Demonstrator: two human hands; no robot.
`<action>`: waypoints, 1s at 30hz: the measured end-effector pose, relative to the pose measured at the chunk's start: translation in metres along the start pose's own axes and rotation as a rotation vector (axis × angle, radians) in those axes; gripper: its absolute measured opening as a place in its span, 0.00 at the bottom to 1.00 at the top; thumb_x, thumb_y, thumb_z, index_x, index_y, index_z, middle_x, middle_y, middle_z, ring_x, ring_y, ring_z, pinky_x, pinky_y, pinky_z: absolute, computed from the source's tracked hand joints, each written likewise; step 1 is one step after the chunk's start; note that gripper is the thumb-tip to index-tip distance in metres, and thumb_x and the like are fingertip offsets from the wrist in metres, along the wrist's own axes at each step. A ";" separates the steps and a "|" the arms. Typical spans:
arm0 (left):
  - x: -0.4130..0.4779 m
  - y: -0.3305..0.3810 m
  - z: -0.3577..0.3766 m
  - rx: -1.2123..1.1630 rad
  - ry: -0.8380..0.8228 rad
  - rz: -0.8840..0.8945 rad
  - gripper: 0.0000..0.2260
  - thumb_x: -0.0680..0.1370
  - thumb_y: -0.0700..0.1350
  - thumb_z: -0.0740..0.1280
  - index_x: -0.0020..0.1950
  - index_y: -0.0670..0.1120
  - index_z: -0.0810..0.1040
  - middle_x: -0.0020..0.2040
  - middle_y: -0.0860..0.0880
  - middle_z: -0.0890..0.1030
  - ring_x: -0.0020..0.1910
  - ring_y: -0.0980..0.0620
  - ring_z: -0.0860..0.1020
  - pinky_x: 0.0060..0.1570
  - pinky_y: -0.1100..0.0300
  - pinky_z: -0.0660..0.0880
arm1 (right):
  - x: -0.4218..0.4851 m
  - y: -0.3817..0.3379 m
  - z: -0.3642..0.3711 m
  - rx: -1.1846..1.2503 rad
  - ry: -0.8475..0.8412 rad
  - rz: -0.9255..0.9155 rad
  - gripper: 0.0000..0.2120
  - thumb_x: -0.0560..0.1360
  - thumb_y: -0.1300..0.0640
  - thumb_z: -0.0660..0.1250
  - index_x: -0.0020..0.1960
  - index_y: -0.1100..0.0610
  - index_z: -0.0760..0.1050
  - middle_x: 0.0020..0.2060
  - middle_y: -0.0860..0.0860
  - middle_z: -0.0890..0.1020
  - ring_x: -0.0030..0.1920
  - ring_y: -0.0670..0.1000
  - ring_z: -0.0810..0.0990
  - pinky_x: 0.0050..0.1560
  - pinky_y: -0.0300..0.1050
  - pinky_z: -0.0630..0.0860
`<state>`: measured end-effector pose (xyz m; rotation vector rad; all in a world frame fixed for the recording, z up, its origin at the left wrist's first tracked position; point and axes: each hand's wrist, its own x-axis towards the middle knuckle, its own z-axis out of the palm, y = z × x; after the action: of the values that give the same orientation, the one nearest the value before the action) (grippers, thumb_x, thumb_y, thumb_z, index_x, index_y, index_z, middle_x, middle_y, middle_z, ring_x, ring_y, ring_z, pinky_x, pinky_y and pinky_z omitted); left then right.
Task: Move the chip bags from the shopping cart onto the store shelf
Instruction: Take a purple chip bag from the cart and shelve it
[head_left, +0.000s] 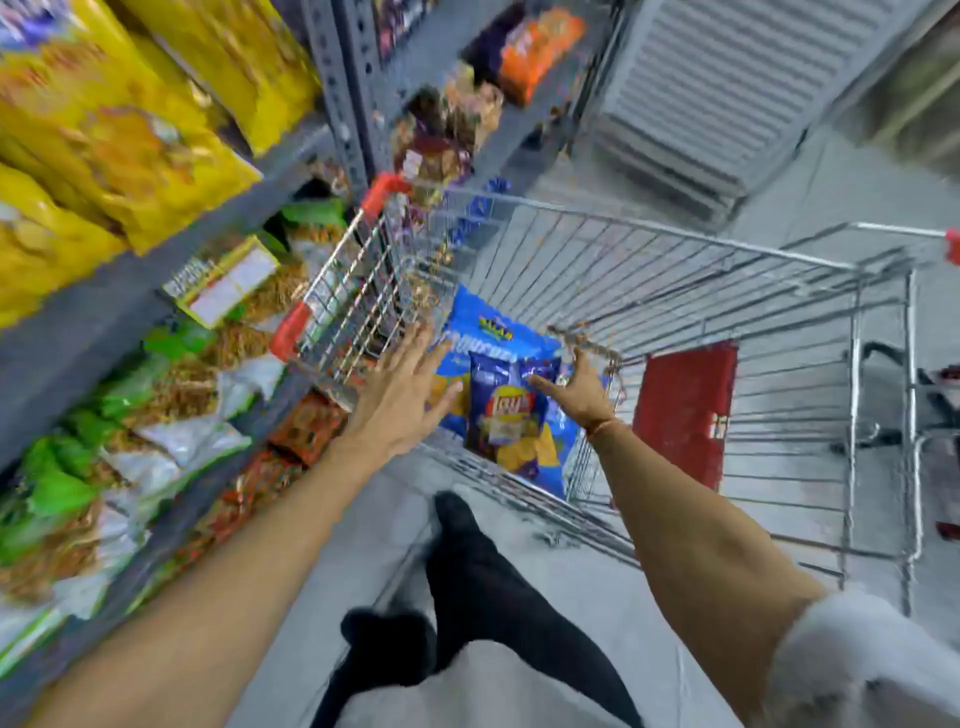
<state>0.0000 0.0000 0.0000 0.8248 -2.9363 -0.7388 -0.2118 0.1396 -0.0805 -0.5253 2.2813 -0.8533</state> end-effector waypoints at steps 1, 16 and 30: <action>-0.001 -0.001 0.008 -0.011 -0.034 -0.016 0.26 0.78 0.53 0.58 0.71 0.40 0.65 0.75 0.38 0.59 0.75 0.42 0.57 0.73 0.47 0.56 | 0.002 0.008 0.003 0.032 -0.046 0.065 0.40 0.69 0.56 0.75 0.72 0.67 0.57 0.70 0.63 0.69 0.70 0.60 0.68 0.68 0.44 0.63; -0.003 -0.009 0.034 0.054 0.006 -0.061 0.22 0.78 0.55 0.53 0.54 0.45 0.81 0.49 0.44 0.86 0.47 0.46 0.83 0.56 0.51 0.72 | 0.025 0.059 0.067 0.254 -0.411 0.315 0.22 0.66 0.63 0.77 0.59 0.63 0.77 0.55 0.59 0.82 0.53 0.55 0.80 0.54 0.51 0.78; 0.000 -0.006 0.015 0.004 -0.122 -0.124 0.20 0.77 0.60 0.57 0.56 0.49 0.79 0.47 0.43 0.85 0.47 0.43 0.81 0.51 0.50 0.77 | 0.019 -0.013 0.020 0.438 -0.119 0.047 0.12 0.62 0.56 0.80 0.43 0.51 0.80 0.43 0.47 0.86 0.46 0.51 0.84 0.52 0.51 0.80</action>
<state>0.0010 0.0016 -0.0161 1.0044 -3.0156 -0.8180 -0.2098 0.1106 -0.0916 -0.3122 1.9129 -1.2200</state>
